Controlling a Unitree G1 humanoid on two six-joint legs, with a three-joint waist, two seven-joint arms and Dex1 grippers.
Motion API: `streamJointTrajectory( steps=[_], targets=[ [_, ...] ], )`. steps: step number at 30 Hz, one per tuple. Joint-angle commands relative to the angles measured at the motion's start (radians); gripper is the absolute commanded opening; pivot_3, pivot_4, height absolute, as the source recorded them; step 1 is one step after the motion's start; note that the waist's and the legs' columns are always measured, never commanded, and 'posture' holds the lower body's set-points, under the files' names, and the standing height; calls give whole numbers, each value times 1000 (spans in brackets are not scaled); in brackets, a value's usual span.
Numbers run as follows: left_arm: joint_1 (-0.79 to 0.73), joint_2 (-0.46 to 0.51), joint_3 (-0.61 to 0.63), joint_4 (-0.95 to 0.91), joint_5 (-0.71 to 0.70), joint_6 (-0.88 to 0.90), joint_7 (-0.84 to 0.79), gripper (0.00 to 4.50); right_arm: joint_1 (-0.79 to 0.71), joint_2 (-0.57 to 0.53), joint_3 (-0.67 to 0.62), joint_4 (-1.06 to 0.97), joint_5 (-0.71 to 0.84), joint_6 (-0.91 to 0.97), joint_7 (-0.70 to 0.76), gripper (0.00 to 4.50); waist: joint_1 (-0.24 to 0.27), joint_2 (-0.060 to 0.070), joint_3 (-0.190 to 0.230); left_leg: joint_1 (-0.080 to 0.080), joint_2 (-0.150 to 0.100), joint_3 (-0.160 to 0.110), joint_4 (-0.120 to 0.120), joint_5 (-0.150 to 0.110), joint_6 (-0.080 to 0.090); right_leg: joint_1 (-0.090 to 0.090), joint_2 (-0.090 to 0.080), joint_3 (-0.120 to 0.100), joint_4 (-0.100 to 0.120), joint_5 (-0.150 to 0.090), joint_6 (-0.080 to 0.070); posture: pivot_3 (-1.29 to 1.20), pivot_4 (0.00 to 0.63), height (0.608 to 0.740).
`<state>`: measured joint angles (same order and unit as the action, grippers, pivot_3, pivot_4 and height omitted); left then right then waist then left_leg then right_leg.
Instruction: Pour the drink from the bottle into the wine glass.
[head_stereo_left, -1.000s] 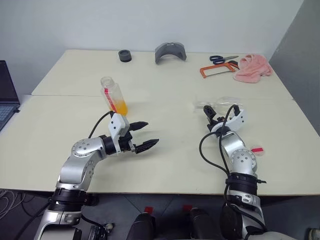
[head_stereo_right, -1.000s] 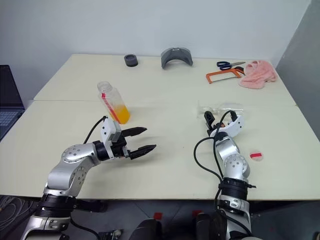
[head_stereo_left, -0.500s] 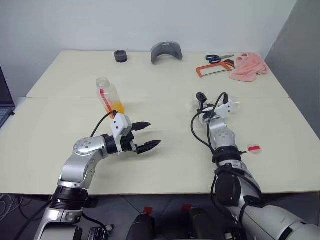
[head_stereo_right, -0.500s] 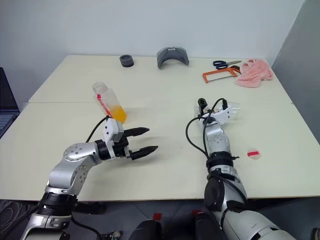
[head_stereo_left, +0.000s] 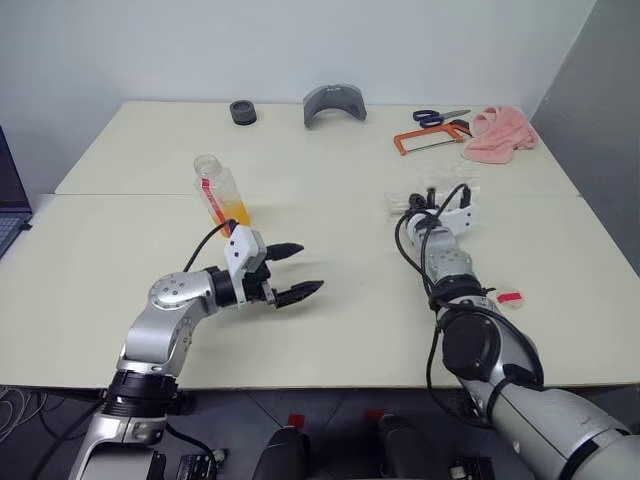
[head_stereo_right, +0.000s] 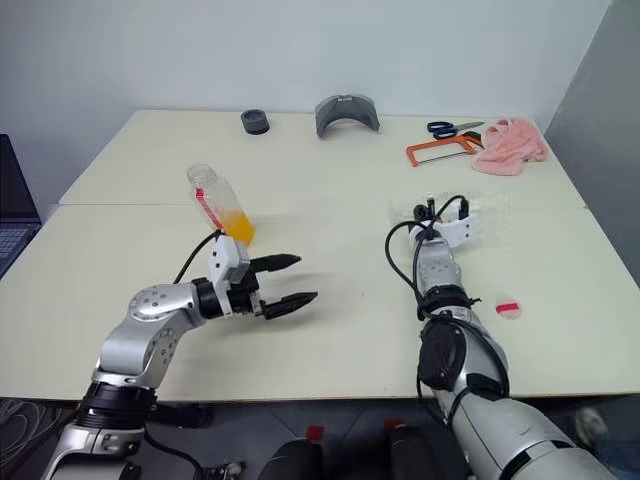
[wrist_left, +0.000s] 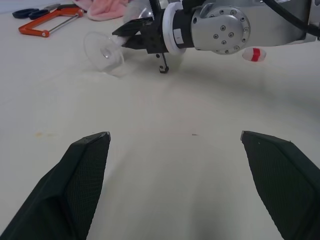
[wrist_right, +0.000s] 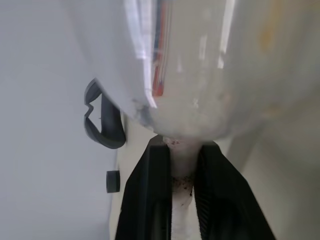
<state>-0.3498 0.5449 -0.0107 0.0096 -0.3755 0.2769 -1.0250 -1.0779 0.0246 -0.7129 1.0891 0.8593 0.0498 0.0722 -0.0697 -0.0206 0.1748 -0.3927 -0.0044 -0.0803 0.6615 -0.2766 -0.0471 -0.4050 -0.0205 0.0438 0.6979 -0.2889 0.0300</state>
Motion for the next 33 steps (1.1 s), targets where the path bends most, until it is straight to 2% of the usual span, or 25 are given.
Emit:
streamJointTrajectory(
  steps=[1, 4, 7, 12, 16, 22, 26, 33],
  targets=[
    [-6, 1, 22, -20, -9, -8, 17, 4500, 16, 11, 89, -99, -67, 35, 71, 185, -1, 1, 1, -1, 0, 0, 0, 0, 0, -1, 0, 0, 0, 0, 0, 0, 150, 740],
    [4, 6, 29, -12, -10, -17, 20, 4500, 81, 21, 219, -228, -173, 51, 122, 185, -5, 2, 1, -1, 1, 0, -1, 0, 0, -1, 0, 1, 0, 0, 0, 0, 150, 740],
    [27, 14, 41, 22, -4, -48, 6, 4500, 244, -5, 504, -420, -426, 8, 226, 185, -6, 3, 2, -2, 1, -1, -1, 0, 0, -2, -1, 1, 0, 0, 0, 0, 150, 740],
    [48, 18, 54, 58, 5, -79, 15, 4500, 413, -43, 711, -572, -622, -46, 283, 185, -11, 3, 2, -1, 0, -2, 0, 0, 0, -2, -1, 1, 0, 0, 0, 0, 150, 740],
    [78, 28, 63, 57, 8, -93, 19, 4500, 479, -53, 776, -598, -697, -77, 298, 185, -11, 3, 2, 0, 1, -3, -1, 0, 0, -2, -1, 1, 0, 0, 0, 0, 150, 740],
    [107, 32, 92, 42, 15, -99, 65, 4500, 463, -59, 848, -546, -792, -161, 342, 185, -11, 3, 1, 0, 1, -3, -1, 0, 0, -1, -1, 1, -1, 0, 0, 0, 150, 740],
    [126, 29, 143, 15, -1, -87, 129, 4500, 402, -21, 854, -506, -796, -243, 373, 185, -16, 3, 2, 1, 1, -2, -1, 0, 0, -1, 0, 1, -1, 0, 0, 0, 150, 740],
    [138, 38, 196, -56, -28, -39, 191, 4500, 263, 41, 851, -271, -814, -365, 425, 185, -14, 3, 2, 1, 2, -3, -1, 0, 0, -2, 0, 0, 0, 0, 0, 0, 150, 740]
  ],
)
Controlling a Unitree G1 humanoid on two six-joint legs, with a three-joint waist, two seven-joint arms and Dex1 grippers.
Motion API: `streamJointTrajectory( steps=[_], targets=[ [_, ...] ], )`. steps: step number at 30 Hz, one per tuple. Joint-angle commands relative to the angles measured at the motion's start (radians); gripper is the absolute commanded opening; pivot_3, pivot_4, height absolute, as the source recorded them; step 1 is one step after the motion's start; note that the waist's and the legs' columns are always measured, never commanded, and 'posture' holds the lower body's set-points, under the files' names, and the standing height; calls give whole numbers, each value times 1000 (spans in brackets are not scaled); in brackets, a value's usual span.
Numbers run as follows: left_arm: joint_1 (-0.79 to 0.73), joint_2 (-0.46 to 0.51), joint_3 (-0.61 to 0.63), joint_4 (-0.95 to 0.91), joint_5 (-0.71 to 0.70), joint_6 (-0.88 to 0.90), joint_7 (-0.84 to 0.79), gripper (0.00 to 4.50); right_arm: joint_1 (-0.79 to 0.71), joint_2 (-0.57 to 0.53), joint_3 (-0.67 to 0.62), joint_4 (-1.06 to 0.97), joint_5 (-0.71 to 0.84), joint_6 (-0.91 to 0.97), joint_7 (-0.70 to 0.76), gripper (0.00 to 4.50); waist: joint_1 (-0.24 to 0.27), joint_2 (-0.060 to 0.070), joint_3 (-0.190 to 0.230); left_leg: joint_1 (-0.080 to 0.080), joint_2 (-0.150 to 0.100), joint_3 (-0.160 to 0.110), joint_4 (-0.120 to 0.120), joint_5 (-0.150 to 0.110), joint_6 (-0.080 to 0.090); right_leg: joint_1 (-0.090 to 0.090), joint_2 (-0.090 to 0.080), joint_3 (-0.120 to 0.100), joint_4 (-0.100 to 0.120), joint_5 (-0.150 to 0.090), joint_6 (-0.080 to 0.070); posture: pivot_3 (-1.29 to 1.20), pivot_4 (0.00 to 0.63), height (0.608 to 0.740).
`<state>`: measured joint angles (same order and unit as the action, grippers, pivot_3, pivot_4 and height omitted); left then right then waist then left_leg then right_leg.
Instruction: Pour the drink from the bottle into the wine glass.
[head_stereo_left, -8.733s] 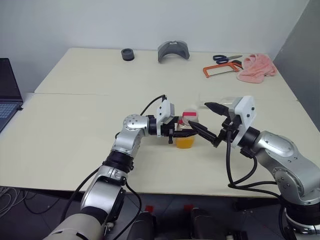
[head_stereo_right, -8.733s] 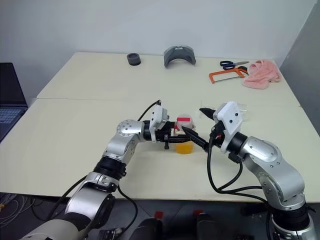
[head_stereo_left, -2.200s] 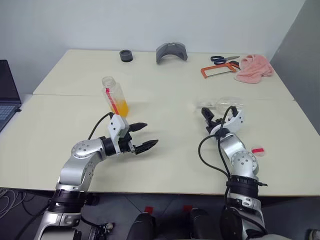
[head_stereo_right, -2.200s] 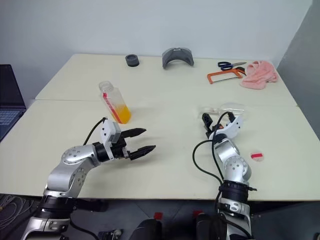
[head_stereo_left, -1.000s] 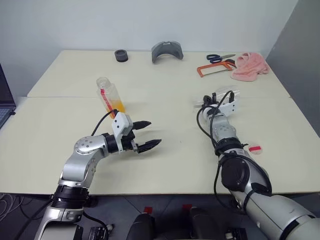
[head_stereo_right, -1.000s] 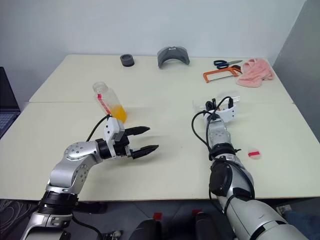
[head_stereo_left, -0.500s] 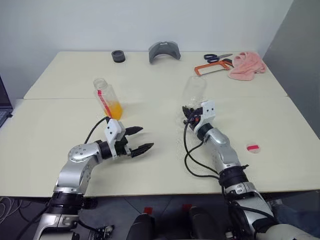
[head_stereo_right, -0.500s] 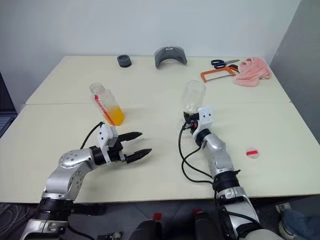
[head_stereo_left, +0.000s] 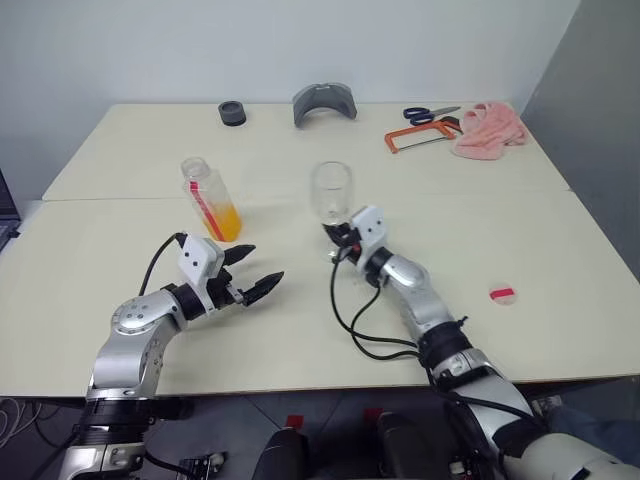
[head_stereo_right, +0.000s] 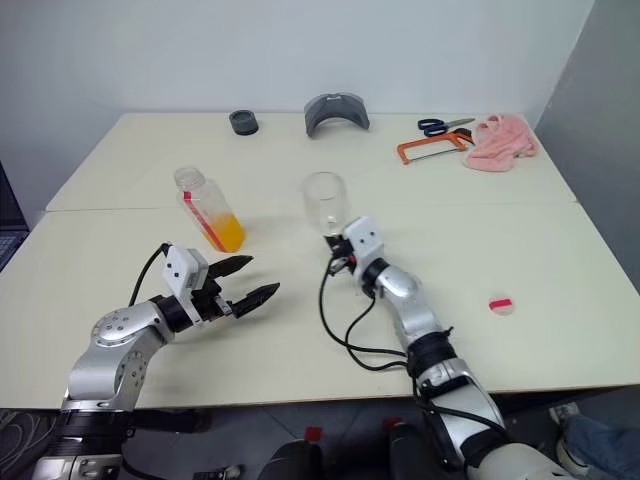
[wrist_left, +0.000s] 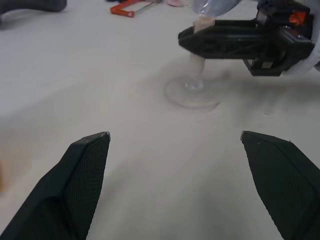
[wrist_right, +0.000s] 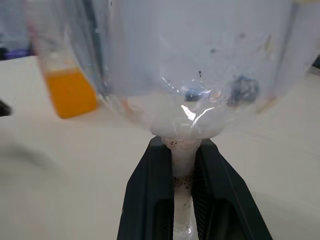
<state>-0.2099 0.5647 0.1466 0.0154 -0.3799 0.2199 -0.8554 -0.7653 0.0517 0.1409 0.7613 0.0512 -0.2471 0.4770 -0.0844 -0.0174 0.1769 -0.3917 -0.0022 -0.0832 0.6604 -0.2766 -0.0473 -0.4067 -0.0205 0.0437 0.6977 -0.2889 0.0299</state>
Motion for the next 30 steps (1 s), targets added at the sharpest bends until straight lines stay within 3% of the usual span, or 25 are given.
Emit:
streamJointTrajectory(
  steps=[1, 11, 23, 24, 30],
  targets=[
    [-1, 22, 44, -74, -27, 28, 27, 4500, -65, 21, -4, 93, -9, -83, 26, 185, 2, 0, 0, 0, 0, 0, 0, 0, 0, 0, 0, 0, 0, 0, 0, 0, 150, 740],
    [-10, 42, 59, -165, -49, 98, 63, 4500, -141, 37, -24, 290, -36, -155, 31, 185, 4, 0, 0, 0, -1, 0, 0, 0, 0, 1, -2, 0, 0, 0, 0, 0, 150, 740],
    [-39, 22, 49, -195, -60, 98, 76, 4500, -91, 40, -38, 227, -24, -150, 75, 4296, 3, 0, 0, 0, -1, 0, 0, 0, 0, 1, -2, 0, 0, 0, 0, 0, 150, 740],
    [-41, 17, 50, -198, -64, 98, 78, 4500, -82, 37, -37, 216, -23, -144, 81, 4477, 3, 0, 0, 0, -1, 0, 0, 0, 0, 1, -2, 1, 0, 0, 0, 0, 150, 740],
    [-38, -1, 58, -218, -87, 109, 98, 4500, -7, 5, -23, 97, -19, -92, 130, 4477, 4, 0, 0, 0, -1, 0, 0, 0, 0, 1, -2, 1, 0, 0, 0, 0, 150, 740]
  ],
)
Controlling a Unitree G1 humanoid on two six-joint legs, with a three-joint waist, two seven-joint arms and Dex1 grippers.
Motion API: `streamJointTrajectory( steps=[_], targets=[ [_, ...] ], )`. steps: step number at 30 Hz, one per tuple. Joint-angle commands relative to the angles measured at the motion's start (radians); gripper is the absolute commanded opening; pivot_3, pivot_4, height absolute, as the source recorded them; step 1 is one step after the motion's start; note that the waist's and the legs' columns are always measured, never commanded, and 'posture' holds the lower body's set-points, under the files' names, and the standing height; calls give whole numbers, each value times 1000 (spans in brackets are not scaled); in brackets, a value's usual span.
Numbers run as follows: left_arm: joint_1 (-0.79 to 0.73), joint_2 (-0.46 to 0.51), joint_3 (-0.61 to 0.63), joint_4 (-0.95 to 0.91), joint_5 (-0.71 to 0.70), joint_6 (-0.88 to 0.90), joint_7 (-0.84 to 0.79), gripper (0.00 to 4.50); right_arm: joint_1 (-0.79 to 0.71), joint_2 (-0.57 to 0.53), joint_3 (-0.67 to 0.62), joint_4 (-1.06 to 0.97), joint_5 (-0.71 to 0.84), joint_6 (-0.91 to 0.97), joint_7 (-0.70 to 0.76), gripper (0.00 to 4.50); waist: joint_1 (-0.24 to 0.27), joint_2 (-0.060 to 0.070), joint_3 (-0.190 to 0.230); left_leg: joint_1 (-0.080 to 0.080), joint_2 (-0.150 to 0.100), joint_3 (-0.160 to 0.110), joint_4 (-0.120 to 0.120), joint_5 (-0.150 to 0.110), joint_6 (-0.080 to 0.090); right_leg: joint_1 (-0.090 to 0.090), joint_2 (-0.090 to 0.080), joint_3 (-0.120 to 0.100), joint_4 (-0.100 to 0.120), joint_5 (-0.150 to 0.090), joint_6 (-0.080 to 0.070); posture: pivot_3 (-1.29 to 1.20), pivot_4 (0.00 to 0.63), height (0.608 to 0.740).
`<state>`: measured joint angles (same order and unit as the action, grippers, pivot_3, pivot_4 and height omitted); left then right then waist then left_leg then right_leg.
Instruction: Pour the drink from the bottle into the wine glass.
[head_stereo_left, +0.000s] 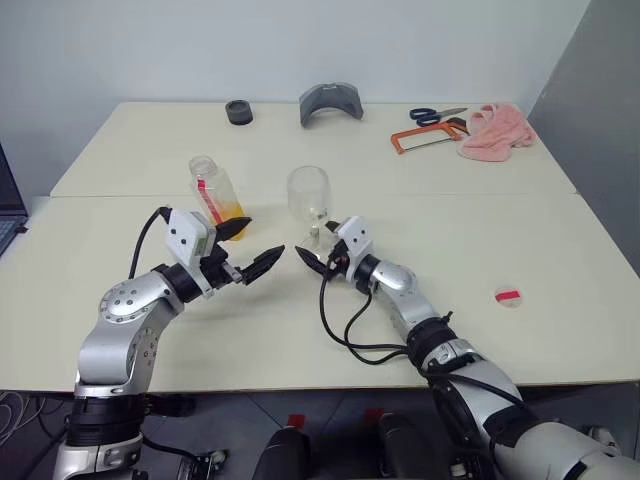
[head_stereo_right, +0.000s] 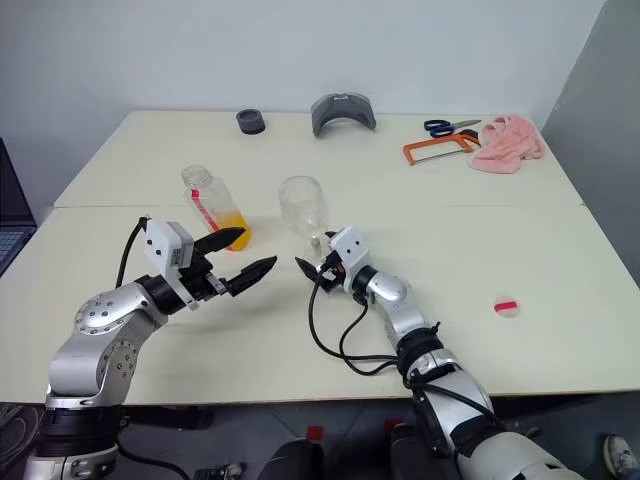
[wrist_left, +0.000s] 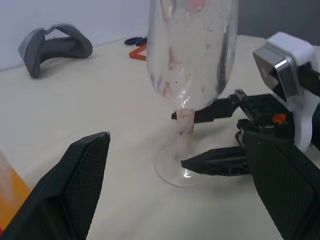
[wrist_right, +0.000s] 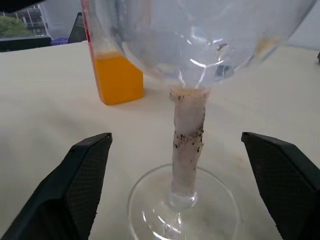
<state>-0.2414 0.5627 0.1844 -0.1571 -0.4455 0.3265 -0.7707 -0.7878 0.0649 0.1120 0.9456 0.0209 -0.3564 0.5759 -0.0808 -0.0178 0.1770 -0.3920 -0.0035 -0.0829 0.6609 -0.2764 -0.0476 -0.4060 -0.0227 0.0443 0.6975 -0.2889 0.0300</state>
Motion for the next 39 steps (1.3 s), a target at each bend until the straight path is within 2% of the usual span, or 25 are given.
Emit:
streamJointTrajectory(
  steps=[1, 7, 10, 13, 19, 26, 39],
  targets=[
    [-3, -1, 21, -44, -23, 5, 18, 4500, 34, -19, 10, -122, 13, 35, 46, 4477, 0, 0, 0, 0, 0, 0, 0, 0, 0, 0, 0, 0, 0, 0, 0, 0, 150, 740],
    [54, -17, 35, -17, -8, 1, 63, 4500, 214, -147, 95, -468, 11, 228, 189, 4477, 3, 0, 0, 0, 0, 0, 0, 0, 0, 0, 0, 0, 0, 0, 0, 0, 150, 740],
    [92, -28, 47, 16, 26, -30, 104, 4500, 331, -251, 125, -757, 57, 377, 271, 4477, 11, 0, 0, -1, 0, -1, 0, 0, 0, 0, 0, 0, -1, 0, 0, 0, 150, 740],
    [86, -45, 66, 82, 71, -82, 170, 4500, 401, -323, 120, -982, 103, 514, 285, 4477, 17, 0, 0, -1, 0, -1, 0, 0, 0, 0, -1, 0, -1, 0, 0, 0, 150, 740],
    [3, -36, 91, 230, 96, -122, 211, 4500, 466, -404, 109, -1264, 187, 715, 276, 4477, 33, -1, 0, -1, 0, -3, 1, 0, 0, 1, 1, -3, -1, 0, 0, 0, 150, 740],
    [-124, -8, 67, 383, 96, -154, 128, 4500, 469, -428, 105, -1395, 238, 828, 228, 4477, 41, -1, 0, -1, -2, -3, 1, 0, 0, 1, 0, -3, -2, 0, 0, 0, 150, 740],
    [-305, -4, 50, 626, 168, -276, 93, 4500, 439, -444, 83, -1464, 369, 863, 234, 4477, 42, -2, 0, -2, -2, -3, 1, 0, 0, 1, 1, -3, -2, 0, 0, 0, 150, 740]
  ],
)
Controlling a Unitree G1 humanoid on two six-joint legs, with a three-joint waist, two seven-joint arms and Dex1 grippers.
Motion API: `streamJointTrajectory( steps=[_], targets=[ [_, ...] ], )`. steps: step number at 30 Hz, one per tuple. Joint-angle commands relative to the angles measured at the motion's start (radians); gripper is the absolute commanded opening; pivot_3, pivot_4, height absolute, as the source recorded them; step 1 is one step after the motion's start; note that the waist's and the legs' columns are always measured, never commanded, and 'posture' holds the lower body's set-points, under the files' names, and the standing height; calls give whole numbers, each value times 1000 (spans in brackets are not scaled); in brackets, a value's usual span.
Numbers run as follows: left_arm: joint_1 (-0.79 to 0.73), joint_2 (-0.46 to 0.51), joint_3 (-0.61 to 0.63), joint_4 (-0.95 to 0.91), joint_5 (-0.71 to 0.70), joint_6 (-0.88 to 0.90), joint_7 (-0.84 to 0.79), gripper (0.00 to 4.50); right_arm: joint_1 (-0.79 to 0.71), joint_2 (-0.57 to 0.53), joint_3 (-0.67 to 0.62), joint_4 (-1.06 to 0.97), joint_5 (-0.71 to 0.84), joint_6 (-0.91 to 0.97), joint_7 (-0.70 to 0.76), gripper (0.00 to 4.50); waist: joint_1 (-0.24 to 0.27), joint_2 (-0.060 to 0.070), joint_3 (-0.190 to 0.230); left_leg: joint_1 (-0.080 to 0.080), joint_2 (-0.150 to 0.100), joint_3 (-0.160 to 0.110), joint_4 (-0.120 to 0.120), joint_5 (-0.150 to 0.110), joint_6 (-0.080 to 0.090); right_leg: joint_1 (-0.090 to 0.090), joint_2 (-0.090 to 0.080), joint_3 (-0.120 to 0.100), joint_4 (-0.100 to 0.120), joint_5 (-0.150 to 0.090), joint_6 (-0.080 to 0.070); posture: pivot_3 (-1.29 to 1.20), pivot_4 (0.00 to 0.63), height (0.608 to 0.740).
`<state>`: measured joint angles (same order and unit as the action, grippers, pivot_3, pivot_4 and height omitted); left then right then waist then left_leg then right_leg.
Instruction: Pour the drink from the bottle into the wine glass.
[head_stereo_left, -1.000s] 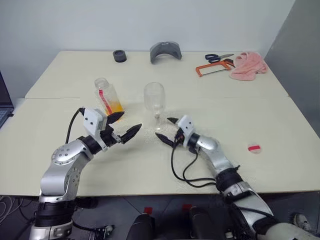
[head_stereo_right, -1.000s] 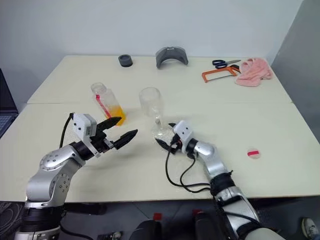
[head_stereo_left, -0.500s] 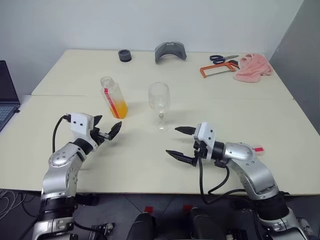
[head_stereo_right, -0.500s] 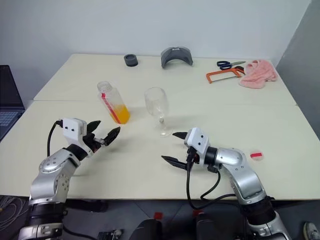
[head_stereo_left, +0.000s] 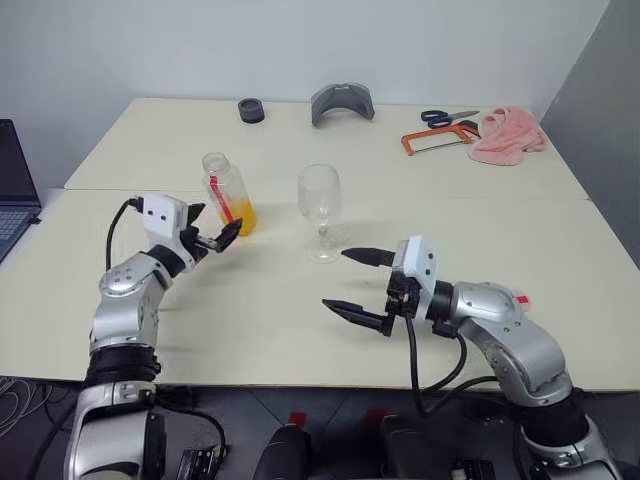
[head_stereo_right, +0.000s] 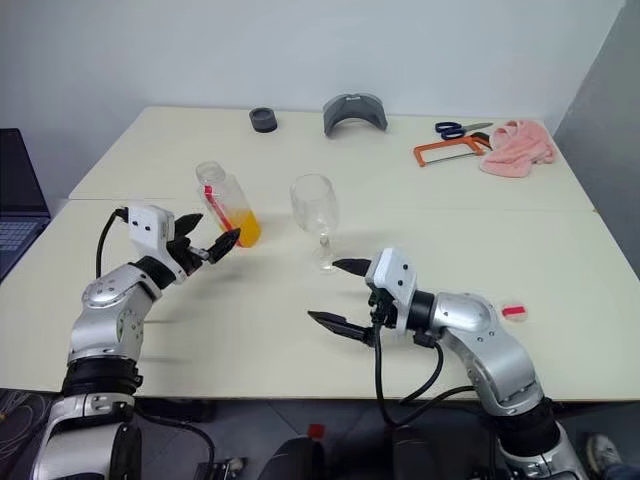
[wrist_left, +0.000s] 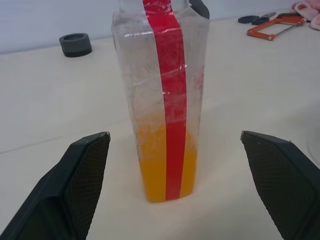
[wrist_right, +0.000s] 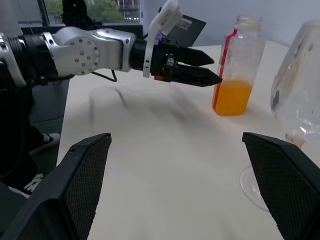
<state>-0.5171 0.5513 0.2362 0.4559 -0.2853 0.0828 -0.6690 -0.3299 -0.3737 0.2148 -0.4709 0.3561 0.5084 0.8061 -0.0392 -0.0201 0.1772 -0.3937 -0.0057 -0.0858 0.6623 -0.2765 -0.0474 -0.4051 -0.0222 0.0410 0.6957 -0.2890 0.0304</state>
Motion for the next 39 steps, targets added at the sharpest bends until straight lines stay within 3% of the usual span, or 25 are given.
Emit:
streamJointTrajectory(
  steps=[1, 28, 31, 37, 39],
  targets=[
    [-39, 5, -3, 24, 9, -37, -9, 4500, -22, -9, -17, -47, 33, -4, 2, 4477, 0, 0, 0, 0, 0, 0, 0, 0, 0, 0, 0, 0, 0, 0, 0, 0, 150, 740],
    [-274, -9, -30, 339, 67, -186, -27, 4500, -64, -2, 16, -38, 12, -25, -60, 4477, -1, -1, 0, -1, -1, 0, 0, 0, 0, 0, 0, -1, 0, 0, 0, 0, 150, 740],
    [-280, -15, -29, 351, 68, -198, -25, 3895, -70, -1, 13, -34, 13, -26, -62, 4500, -1, -1, 0, -1, -1, 0, 0, 0, 0, 0, 0, -1, 0, 0, 0, 0, 150, 740],
    [-284, -19, -26, 363, 65, -209, -25, 2007, -73, -1, 13, -33, 13, -28, -66, 4500, -1, -1, 0, -1, -1, 0, 0, 0, 0, 0, 0, -1, 0, 0, 0, 0, 150, 740],
    [-283, -20, -24, 363, 62, -208, -26, 1695, -74, 0, 14, -32, 12, -29, -67, 4500, -1, -1, 0, -1, -1, 0, 0, 0, 0, 0, 0, -1, 0, 0, 0, 0, 150, 740]
  ],
)
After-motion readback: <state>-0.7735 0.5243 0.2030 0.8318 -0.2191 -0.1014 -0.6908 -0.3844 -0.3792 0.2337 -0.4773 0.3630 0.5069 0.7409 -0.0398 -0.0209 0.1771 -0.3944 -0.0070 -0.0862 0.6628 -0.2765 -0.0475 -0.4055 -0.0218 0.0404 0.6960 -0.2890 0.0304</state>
